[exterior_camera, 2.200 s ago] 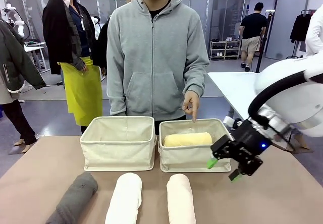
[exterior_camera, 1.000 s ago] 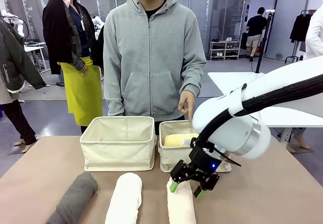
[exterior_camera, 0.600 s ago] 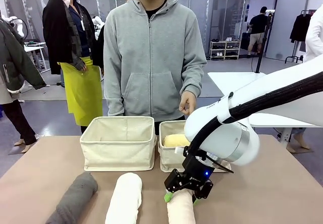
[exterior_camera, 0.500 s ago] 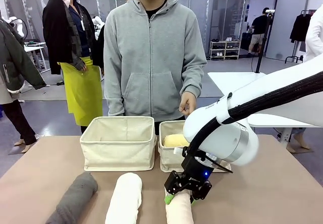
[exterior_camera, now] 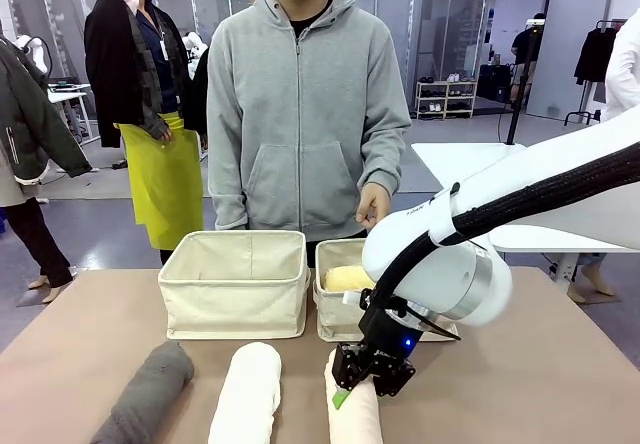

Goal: Divide the towels into two baskets.
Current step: Pick up one hotel-folded towel from the bottom of the table and place it in the Fabric basket indicated by the person.

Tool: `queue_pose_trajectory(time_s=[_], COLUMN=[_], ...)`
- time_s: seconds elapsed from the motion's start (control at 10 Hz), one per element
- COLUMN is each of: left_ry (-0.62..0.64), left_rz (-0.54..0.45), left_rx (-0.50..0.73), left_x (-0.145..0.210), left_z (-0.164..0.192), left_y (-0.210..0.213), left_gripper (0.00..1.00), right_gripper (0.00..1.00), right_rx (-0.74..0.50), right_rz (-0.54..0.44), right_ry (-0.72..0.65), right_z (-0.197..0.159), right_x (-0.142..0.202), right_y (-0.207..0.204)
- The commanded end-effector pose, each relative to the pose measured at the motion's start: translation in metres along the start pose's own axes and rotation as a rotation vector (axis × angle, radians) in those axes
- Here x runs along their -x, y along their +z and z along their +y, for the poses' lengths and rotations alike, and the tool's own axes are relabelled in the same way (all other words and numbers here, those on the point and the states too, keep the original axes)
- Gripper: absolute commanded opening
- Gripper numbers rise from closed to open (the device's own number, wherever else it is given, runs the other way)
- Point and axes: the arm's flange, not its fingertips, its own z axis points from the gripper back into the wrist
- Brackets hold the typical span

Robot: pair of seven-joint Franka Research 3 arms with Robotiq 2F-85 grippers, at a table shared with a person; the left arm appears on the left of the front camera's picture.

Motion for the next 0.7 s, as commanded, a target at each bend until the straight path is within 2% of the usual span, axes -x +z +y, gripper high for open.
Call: queue_pose_trajectory(time_s=[0.0, 0.1, 0.2, 0.3, 0.4, 0.6], left_ry=[-0.008, -0.008, -0.008, -0.008, -0.008, -0.008], left_rz=[-0.011, -0.011, -0.011, -0.011, -0.011, -0.011], left_rx=[0.015, 0.015, 0.015, 0.015, 0.015, 0.015], left_x=[0.002, 0.002, 0.002, 0.002, 0.002, 0.002], left_z=[-0.002, -0.002, -0.002, -0.002, -0.002, -0.002], left_y=[0.002, 0.002, 0.002, 0.002, 0.002, 0.002], left_gripper=[1.00, 1.00, 1.00, 1.00, 1.00, 1.00], right_gripper=[0.20, 0.12, 0.12, 0.12, 0.12, 0.12], right_rx=[-0.001, 0.005, 0.012, 0.008, 0.062, 0.281], right_rz=[0.001, -0.002, 0.047, 0.143, 0.180, 0.206], right_ry=[0.020, 0.033, 0.070, 0.217, 0.318, 0.581], right_z=[0.000, 0.004, 0.010, 0.020, 0.030, 0.059], right_x=[0.000, 0.001, 0.004, 0.009, 0.010, 0.014], right_y=[0.005, 0.012, 0.024, 0.041, 0.058, 0.102])
